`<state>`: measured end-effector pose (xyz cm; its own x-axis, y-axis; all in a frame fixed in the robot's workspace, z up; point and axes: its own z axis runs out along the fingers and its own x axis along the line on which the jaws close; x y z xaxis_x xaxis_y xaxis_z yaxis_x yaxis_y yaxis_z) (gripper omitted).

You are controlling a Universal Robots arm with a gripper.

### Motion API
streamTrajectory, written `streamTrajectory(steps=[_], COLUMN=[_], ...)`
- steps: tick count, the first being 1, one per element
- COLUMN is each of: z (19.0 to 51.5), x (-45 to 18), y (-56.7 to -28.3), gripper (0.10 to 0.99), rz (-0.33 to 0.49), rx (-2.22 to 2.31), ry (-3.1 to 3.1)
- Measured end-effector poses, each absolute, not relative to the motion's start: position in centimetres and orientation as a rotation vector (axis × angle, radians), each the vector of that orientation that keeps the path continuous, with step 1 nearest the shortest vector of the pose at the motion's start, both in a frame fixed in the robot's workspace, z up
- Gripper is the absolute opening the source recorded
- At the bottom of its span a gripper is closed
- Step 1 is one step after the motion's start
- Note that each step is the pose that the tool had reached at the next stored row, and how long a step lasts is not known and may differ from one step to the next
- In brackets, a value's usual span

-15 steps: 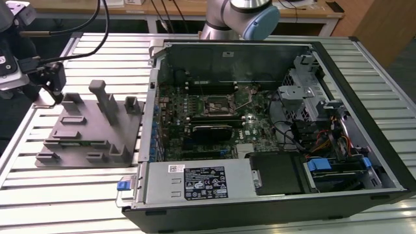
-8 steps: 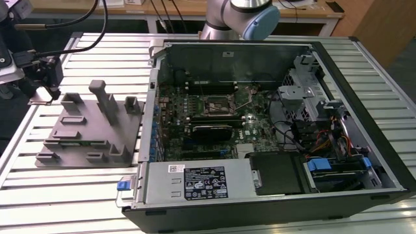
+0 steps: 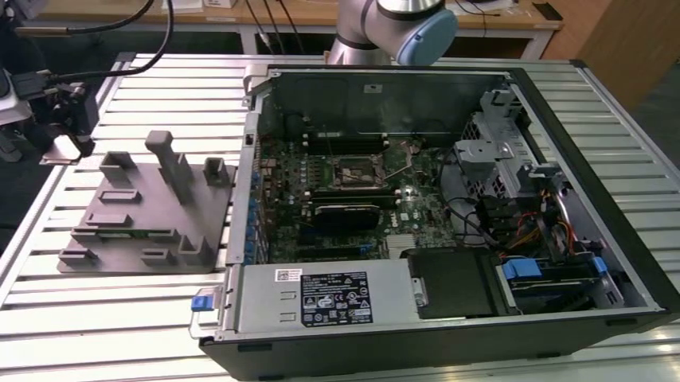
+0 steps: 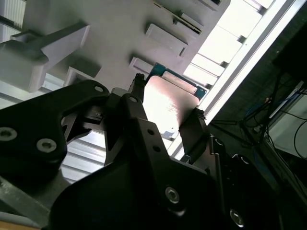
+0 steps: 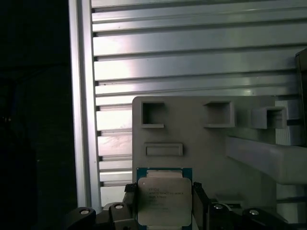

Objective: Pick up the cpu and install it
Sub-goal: 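Pick up the cpu and move it towards the insertion slot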

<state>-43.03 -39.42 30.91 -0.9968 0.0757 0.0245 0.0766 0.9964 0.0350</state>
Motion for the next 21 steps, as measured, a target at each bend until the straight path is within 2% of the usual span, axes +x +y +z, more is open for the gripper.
streamTrajectory(steps=[21], z=[34.0], x=[-43.0], y=[-39.4], gripper=[0.541], rz=[-0.056], rx=[-0.119], ry=[-3.116])
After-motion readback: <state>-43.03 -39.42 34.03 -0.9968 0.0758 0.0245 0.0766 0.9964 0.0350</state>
